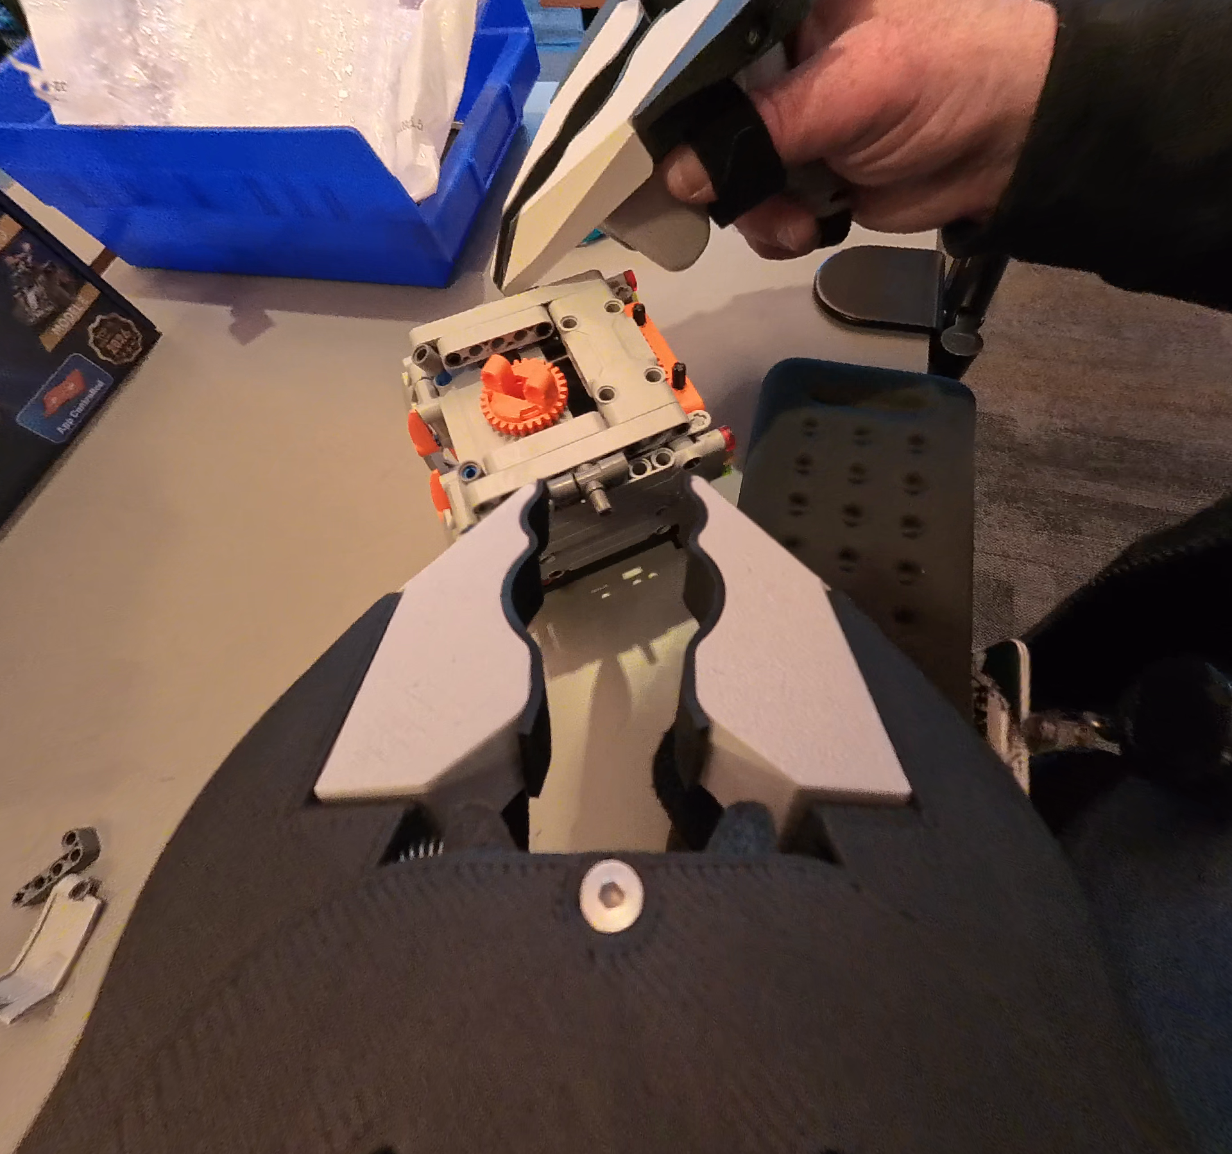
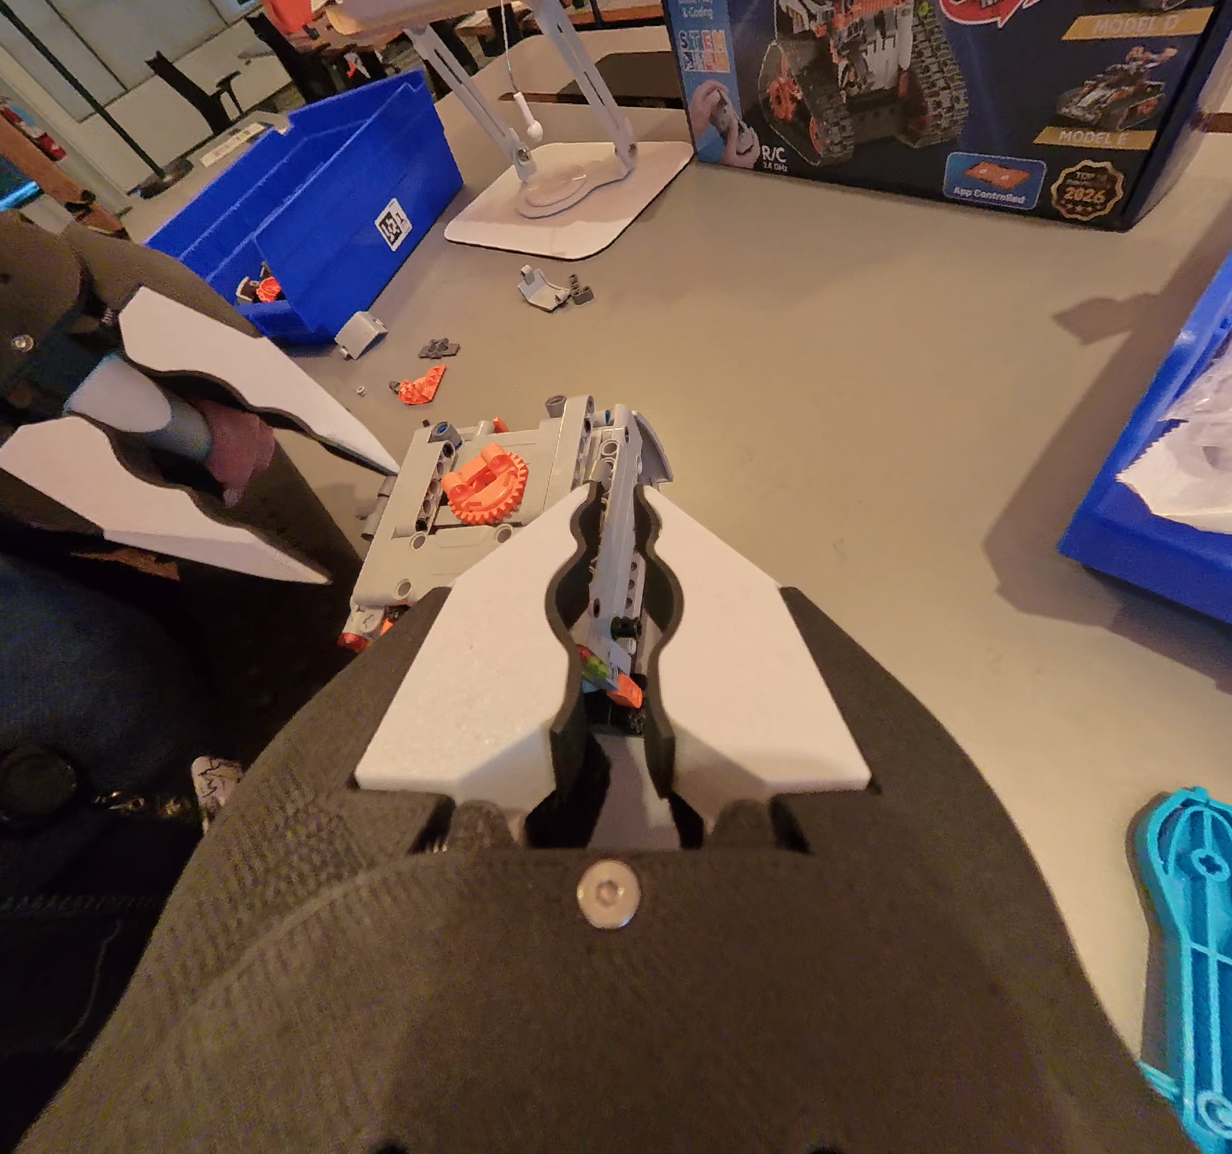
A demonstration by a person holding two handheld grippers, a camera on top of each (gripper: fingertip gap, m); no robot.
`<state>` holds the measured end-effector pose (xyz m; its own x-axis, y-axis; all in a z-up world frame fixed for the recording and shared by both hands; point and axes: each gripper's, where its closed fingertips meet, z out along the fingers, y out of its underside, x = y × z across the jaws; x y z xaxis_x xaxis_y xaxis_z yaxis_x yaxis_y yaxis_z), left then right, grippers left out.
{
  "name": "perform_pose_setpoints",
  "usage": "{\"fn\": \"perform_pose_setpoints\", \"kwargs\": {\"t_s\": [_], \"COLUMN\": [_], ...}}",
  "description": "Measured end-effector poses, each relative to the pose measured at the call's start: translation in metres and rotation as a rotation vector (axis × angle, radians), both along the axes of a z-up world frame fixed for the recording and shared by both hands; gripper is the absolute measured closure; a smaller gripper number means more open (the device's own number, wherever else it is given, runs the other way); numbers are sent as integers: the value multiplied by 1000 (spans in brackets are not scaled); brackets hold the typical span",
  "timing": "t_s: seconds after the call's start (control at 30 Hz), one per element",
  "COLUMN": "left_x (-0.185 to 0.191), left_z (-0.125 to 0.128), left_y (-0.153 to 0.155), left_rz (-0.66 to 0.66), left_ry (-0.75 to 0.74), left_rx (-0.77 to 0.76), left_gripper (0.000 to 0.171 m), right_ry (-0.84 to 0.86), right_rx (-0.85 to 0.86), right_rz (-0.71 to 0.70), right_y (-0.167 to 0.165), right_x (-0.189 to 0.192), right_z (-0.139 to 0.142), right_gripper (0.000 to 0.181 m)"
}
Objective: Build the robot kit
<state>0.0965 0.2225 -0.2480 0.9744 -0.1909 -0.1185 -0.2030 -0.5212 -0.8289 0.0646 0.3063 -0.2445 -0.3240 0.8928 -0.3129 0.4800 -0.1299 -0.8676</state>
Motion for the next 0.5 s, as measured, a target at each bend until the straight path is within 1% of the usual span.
{"fn": "perform_pose_setpoints", "kwargs": {"t_s": [0.07, 0.1, 0.17, 0.5], "left_x": [-6, -8, -8, -23], "left_z": [-6, -6, -6, -5], "left_y": [3, 4, 6, 10], "left_rz": [28, 39, 44, 53], "left_ry": [21, 16, 5, -8], "left_rx": [-29, -21, -22, -38], "left_gripper": [150, 153, 153, 158], "right_ry": [1, 2, 6, 21], "right_rx": [-6, -8, -2, -17], "right_rz": [-7, -9, -17, -91], "right_y": [0, 0, 0, 3], "right_x": [-1, -1, -1, -7], "right_z": [-1, -1, 0, 0], "right_gripper": [176, 178, 181, 181]}}
